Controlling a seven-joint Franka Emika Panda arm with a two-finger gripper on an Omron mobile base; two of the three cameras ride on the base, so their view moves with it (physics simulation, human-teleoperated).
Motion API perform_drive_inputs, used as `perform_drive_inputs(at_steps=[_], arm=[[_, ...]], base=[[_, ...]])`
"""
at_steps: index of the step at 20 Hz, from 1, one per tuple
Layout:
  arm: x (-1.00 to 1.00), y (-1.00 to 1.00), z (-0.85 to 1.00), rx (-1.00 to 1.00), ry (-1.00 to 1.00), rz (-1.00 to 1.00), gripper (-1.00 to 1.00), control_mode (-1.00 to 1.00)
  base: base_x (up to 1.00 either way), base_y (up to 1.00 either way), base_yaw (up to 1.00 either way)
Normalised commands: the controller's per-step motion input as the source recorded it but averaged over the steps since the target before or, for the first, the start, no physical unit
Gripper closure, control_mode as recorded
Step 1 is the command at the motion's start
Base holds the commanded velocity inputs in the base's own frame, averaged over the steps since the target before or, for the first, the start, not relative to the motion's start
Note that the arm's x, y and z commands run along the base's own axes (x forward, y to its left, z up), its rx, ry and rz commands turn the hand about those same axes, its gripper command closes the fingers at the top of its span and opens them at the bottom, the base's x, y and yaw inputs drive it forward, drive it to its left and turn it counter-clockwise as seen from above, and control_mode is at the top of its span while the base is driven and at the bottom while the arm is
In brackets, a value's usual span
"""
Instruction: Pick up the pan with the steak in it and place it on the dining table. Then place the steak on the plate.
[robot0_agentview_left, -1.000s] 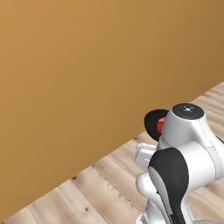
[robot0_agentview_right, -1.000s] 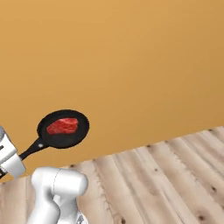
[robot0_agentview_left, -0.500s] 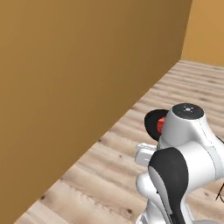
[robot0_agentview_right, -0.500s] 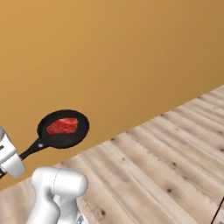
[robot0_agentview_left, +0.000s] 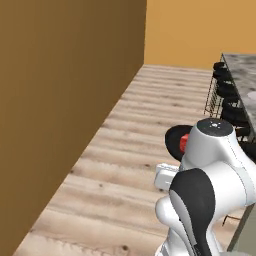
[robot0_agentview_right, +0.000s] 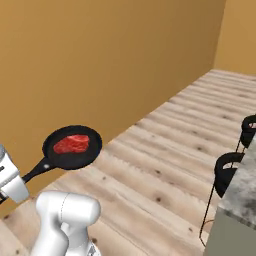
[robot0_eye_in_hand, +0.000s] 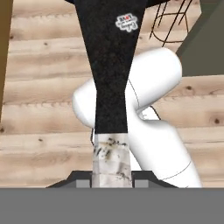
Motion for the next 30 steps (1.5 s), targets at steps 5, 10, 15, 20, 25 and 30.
perform_drive_inputs(at_steps=[5, 10, 15, 20, 25, 30], arm=[[0.0, 0.0, 0.0, 0.0, 0.0, 0.0, 1.0, 1.0], [0.0, 0.0, 0.0, 0.0, 0.0, 0.0, 1.0, 1.0], [0.0, 0.0, 0.0, 0.0, 0.0, 0.0, 1.0, 1.0], [0.0, 0.0, 0.0, 0.0, 0.0, 0.0, 1.0, 1.0], [0.0, 0.0, 0.0, 0.0, 0.0, 0.0, 1.0, 1.0], [0.0, 0.0, 0.0, 0.0, 0.0, 0.0, 1.0, 1.0]], base=[[0.0, 0.0, -0.5], [0.04, 0.06, -0.48], [0.44, 0.73, -0.23], [0.54, 0.92, -0.14], [0.97, 0.53, -0.1], [1.0, 0.39, -0.11]])
